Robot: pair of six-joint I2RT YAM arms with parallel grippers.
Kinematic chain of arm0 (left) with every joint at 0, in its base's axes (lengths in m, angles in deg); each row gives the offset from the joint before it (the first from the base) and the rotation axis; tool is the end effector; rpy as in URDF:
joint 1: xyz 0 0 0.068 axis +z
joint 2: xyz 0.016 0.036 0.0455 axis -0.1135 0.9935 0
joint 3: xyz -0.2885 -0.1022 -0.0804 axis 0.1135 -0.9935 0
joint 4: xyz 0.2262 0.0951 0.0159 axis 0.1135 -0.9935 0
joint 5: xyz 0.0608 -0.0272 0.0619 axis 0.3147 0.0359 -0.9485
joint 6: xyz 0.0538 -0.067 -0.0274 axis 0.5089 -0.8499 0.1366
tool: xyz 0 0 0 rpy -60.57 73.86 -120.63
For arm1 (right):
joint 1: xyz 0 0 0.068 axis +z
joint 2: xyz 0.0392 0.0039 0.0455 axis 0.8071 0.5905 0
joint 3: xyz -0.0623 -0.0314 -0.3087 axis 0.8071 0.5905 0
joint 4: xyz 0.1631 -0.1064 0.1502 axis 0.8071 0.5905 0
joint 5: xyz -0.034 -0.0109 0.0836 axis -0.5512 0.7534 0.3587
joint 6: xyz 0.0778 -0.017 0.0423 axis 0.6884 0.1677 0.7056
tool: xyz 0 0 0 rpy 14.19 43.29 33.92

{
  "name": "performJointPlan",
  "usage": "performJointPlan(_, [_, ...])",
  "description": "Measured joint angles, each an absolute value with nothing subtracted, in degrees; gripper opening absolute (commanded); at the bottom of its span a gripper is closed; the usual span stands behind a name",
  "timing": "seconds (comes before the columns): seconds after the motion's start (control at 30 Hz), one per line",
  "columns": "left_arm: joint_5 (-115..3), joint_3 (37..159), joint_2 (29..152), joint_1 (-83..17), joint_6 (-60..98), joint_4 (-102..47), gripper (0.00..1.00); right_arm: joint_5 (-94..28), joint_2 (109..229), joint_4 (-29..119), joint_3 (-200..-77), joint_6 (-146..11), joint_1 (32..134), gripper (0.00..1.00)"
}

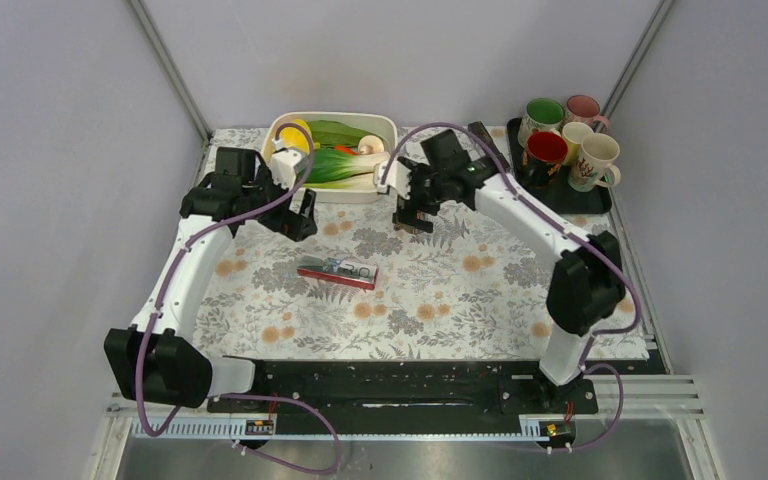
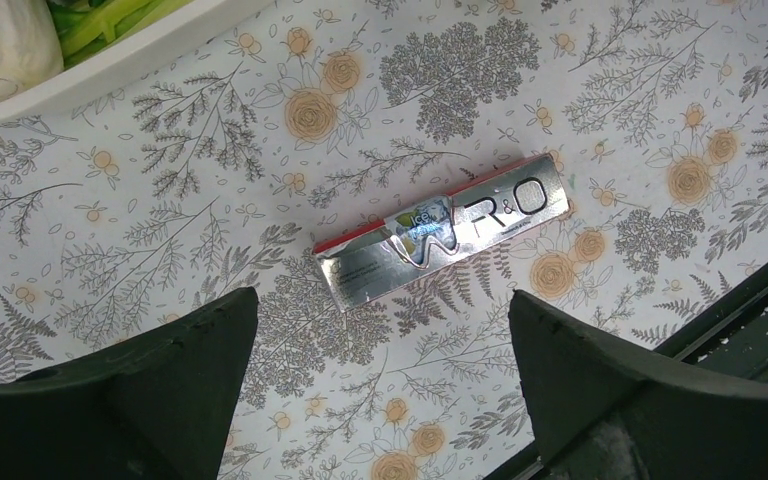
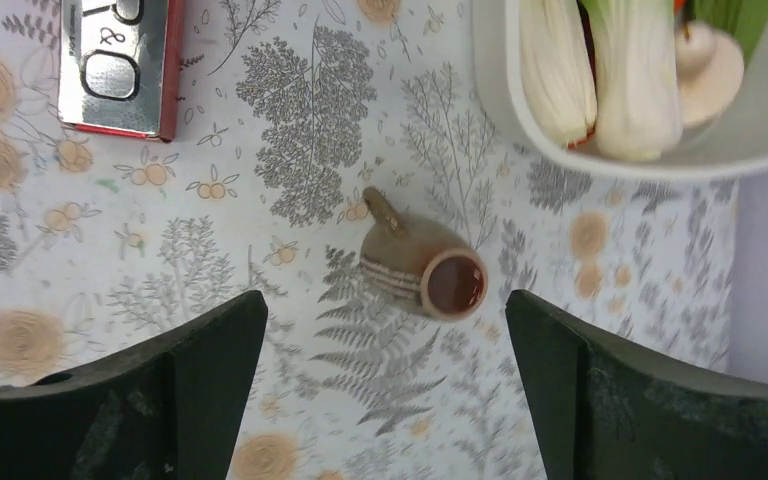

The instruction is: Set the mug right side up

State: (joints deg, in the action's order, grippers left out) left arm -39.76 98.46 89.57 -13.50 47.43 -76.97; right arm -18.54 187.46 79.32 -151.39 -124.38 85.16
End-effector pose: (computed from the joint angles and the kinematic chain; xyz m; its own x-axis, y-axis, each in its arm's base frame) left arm 0.2570 -0.0653 0.3511 -0.6171 0.3358 -0.7116 0.5783 0.8068 -0.1208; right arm 0.3337 0.2393 0.3247 0.1461 -0.7432 -0.6529 -0.9265 0.1286 -0.3537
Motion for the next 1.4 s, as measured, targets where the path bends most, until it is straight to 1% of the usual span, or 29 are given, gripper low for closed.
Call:
performJointPlan(0.13, [-39.8,98.4,89.22,-12.43,47.52,-76.4,0.99,-19.57,196.16,86.11,-160.65,-137.8,88.25,0.99])
performJointPlan(0.27, [-40.39,98.4,88.89,-11.44,47.65,-75.88,0.99,-24.77,204.45,91.62,-167.6,-149.17,90.8,0.99])
performJointPlan(0.33, [-40.59,98.4,88.87,-11.18,47.65,-75.9,0.99,-26.37,207.85,93.57,-170.05,-152.4,91.83,0.99])
performJointPlan(0.53, [-40.68,98.16,88.58,-10.9,47.85,-75.9,0.99,-30.65,216.16,98.86,-178.23,-157.89,93.08,0.92])
performJointPlan(0.63, [-40.68,98.16,88.56,-10.74,48.0,-75.88,0.99,-32.77,218.96,100.84,-181.68,-159.09,93.08,0.73])
performJointPlan(0.8, [-40.65,98.16,88.54,-10.55,48.04,-75.88,0.99,-35.57,221.69,102.44,-182.75,-160.12,93.05,0.68])
performJointPlan(0.87, [-40.65,98.16,88.54,-10.5,48.04,-75.88,0.99,-35.92,222.85,102.7,-182.75,-160.14,93.05,0.62])
performJointPlan(0.93, [-40.65,98.16,88.54,-10.48,48.04,-75.85,0.99,-35.9,223.77,102.9,-182.75,-160.18,93.05,0.53])
performJointPlan(1.0, [-40.65,98.16,88.54,-10.48,48.06,-75.85,0.99,-35.92,224.47,103.01,-182.75,-160.1,93.05,0.42])
performJointPlan(1.07, [-40.65,98.16,88.54,-10.44,48.06,-75.83,0.99,-36.03,225.14,103.03,-182.77,-159.94,93.05,0.34])
performJointPlan(1.1, [-40.65,98.16,88.54,-10.42,48.04,-75.85,0.99,-36.38,225.49,103.05,-182.86,-159.83,93.05,0.27])
performJointPlan(1.13, [-40.65,98.16,88.54,-10.37,48.06,-75.85,0.99,-36.9,225.89,103.03,-182.95,-159.7,93.05,0.18])
performJointPlan(1.17, [-40.63,98.16,88.54,-10.35,48.06,-75.83,0.99,-37.36,226.3,103.01,-183.06,-159.62,93.05,0.05])
performJointPlan(1.2, [-40.63,98.16,88.54,-10.28,48.06,-75.85,0.99,-37.78,226.52,103.03,-183.08,-159.72,93.05,0.0])
performJointPlan(1.4, [-40.48,98.16,88.54,-10.18,48.06,-75.77,0.99,-36.9,226.46,105.0,-184.85,-156.45,93.05,0.0])
